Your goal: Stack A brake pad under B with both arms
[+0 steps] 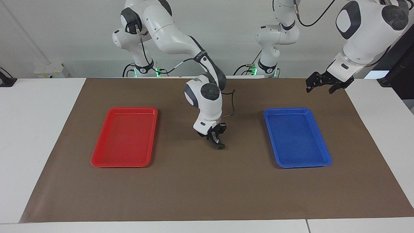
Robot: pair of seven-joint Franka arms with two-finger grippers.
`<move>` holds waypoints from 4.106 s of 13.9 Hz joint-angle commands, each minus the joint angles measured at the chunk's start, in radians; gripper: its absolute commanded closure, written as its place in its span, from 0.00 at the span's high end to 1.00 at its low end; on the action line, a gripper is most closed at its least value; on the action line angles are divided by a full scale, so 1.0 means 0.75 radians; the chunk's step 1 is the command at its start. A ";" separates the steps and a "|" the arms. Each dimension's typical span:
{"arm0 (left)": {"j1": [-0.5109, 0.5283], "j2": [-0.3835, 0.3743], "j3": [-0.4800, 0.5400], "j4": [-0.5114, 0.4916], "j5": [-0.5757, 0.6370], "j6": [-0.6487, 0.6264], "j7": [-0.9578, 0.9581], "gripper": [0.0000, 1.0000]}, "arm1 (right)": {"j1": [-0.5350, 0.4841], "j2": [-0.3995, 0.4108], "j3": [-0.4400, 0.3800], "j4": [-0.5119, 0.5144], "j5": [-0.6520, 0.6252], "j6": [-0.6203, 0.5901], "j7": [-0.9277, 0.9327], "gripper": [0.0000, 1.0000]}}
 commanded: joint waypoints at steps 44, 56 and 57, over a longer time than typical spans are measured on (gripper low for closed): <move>0.114 -0.051 -0.070 -0.069 0.069 0.187 0.008 1.00 | -0.913 -0.859 0.056 -0.038 -0.115 -0.916 -0.406 1.00; 0.114 -0.051 -0.070 -0.069 0.069 0.187 0.008 1.00 | -0.909 -0.830 0.060 0.030 -0.101 -0.975 -0.420 1.00; 0.114 -0.051 -0.070 -0.069 0.069 0.187 0.008 1.00 | -0.897 -0.828 0.060 0.030 -0.105 -0.973 -0.424 1.00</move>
